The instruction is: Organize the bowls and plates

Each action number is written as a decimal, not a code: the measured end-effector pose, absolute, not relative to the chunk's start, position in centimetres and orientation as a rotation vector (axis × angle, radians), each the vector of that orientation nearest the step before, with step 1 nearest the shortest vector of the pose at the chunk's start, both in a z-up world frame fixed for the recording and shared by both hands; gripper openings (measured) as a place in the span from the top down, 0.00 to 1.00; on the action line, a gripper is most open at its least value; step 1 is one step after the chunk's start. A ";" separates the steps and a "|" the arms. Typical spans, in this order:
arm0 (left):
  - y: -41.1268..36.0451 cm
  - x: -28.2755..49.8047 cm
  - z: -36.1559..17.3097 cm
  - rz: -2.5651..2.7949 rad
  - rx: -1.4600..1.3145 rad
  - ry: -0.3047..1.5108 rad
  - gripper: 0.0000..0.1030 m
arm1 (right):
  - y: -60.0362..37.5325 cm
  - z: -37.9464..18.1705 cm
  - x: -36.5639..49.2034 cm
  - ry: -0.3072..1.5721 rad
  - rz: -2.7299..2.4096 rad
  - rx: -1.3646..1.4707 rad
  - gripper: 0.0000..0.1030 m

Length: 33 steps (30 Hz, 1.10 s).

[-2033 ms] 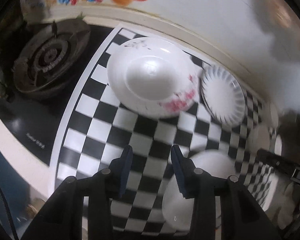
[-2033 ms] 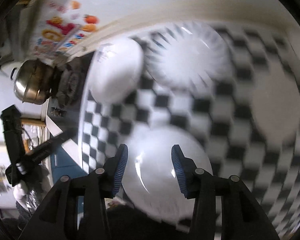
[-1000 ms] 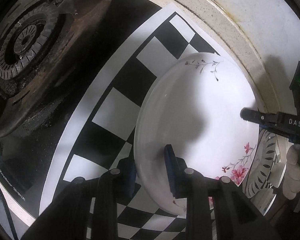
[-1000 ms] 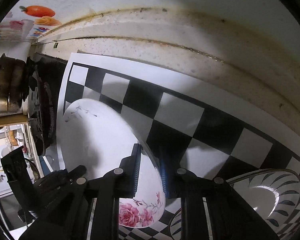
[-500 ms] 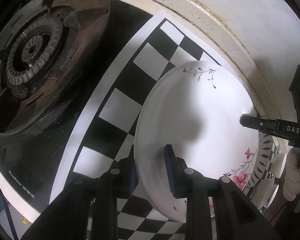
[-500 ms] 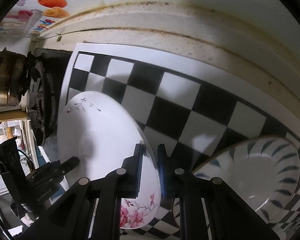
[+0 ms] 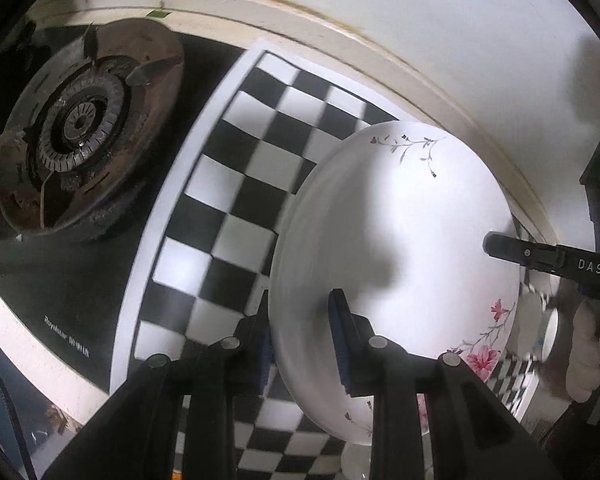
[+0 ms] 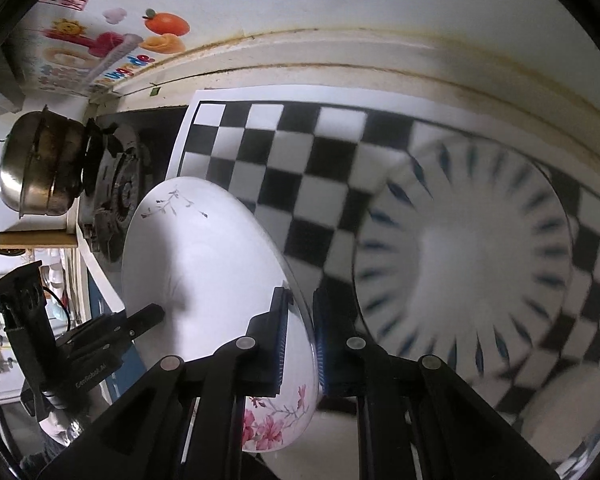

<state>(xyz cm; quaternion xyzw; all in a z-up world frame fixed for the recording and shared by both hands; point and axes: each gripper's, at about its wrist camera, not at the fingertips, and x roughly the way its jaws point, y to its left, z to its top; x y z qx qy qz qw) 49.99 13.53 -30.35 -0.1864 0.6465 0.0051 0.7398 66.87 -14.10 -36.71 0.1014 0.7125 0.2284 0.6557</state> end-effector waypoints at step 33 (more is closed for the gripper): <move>-0.6 42.4 -33.6 -0.240 -0.141 1.570 0.77 | -31.5 -39.4 44.7 1.597 0.245 0.498 0.87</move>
